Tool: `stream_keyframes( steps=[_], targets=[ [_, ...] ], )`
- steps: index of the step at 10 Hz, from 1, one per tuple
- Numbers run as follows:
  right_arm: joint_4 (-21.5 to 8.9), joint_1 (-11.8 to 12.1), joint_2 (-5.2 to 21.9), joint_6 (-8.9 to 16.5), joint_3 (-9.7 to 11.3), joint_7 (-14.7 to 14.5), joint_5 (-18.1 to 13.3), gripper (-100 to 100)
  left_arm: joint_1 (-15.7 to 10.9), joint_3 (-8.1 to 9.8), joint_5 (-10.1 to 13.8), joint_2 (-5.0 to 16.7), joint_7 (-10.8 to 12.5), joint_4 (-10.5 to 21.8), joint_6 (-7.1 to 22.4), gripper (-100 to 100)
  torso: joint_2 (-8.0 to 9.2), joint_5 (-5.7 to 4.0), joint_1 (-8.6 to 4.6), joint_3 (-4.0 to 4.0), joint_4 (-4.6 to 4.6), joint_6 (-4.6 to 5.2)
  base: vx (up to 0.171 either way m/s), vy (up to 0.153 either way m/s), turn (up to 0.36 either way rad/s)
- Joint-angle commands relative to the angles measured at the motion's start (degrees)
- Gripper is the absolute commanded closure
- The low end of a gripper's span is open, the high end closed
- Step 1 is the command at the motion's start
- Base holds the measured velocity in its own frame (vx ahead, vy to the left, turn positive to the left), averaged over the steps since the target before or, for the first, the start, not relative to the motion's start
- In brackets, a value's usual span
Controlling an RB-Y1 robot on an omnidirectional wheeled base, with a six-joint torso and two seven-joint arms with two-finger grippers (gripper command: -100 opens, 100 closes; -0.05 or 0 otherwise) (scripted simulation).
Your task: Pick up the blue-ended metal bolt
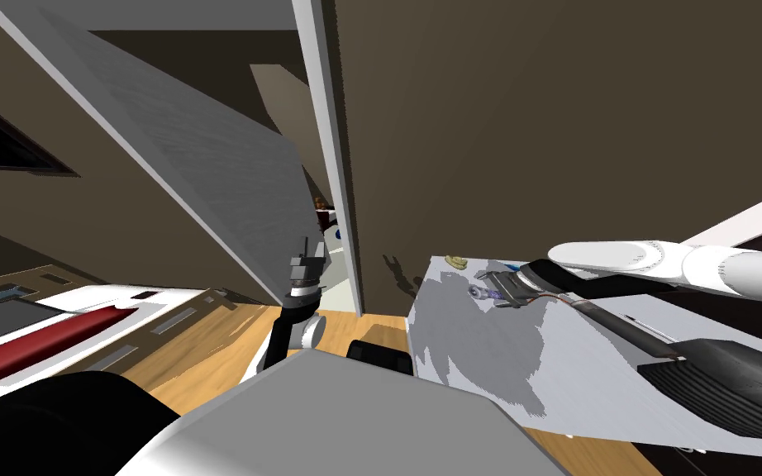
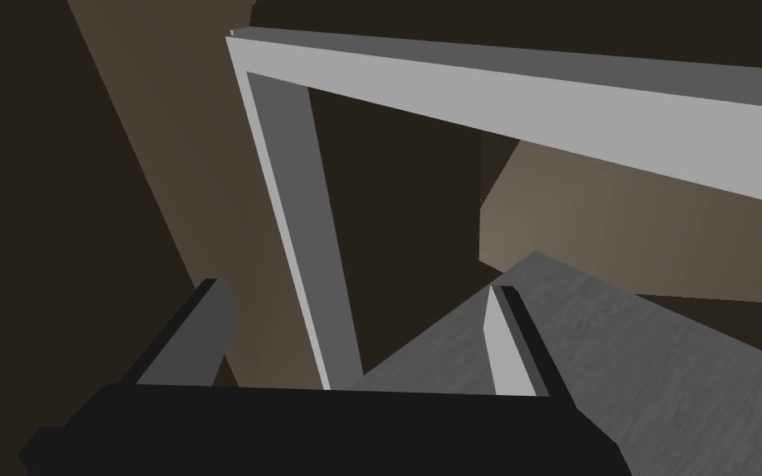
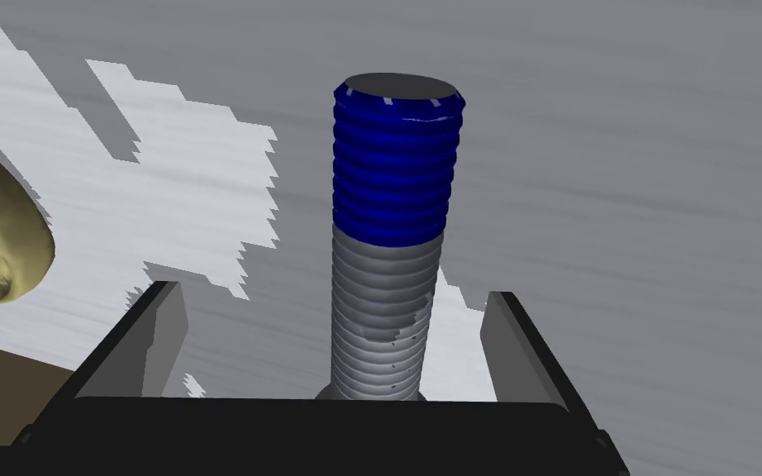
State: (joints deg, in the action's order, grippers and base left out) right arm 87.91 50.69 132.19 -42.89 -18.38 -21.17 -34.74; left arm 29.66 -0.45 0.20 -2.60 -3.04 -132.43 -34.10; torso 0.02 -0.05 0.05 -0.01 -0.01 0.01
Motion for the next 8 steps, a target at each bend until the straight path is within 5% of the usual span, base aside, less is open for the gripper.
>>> stream_keyframes(
  steps=[1, 5, 6, 7, 8],
  targets=[
    [0.0, 0.0, 0.0, 0.0, 0.0, 0.0, 0.0, 100, 0.0, 0.00, 0.0, 0.0, 0.0, 0.0, 0.0, 0, 0.00, 0.00, 0.00, 0.00, 0.00, 0.00, 0.000, 0.000, 0.000],
    [0.0, 0.0, 0.0, 0.0, 0.0, 0.0, 0.0, 100, 0.0, 0.00, 0.0, 0.0, 0.0, 0.0, 0.0, 0, 0.00, -0.03, -0.06, 0.00, -0.01, 0.01, 0.000, 0.000, 0.000],
    [0.0, 0.0, 0.0, 0.0, 0.0, 0.0, 0.0, 0, 0.0, 0.00, 0.0, 0.0, 0.0, 0.0, 0.0, 0, 0.00, -0.02, -0.07, 0.00, -0.01, 0.01, 0.000, 0.000, 0.000],
    [0.1, -1.9, 0.7, -1.5, -0.1, 0.8, -0.1, 100, 0.0, 0.00, 0.0, 0.0, 0.0, 0.0, 0.0, 0, 0.01, -0.02, -0.06, 0.00, -0.01, 0.01, -0.011, -0.018, -0.150],
    [0.0, -2.8, 1.4, -2.4, -0.4, 1.1, 0.0, 100, 0.0, 0.01, 0.0, 0.0, 0.0, 0.0, 0.0, 0, 0.07, 0.00, -0.11, 0.05, 0.04, 0.08, -0.017, -0.033, -0.140]
  ],
)
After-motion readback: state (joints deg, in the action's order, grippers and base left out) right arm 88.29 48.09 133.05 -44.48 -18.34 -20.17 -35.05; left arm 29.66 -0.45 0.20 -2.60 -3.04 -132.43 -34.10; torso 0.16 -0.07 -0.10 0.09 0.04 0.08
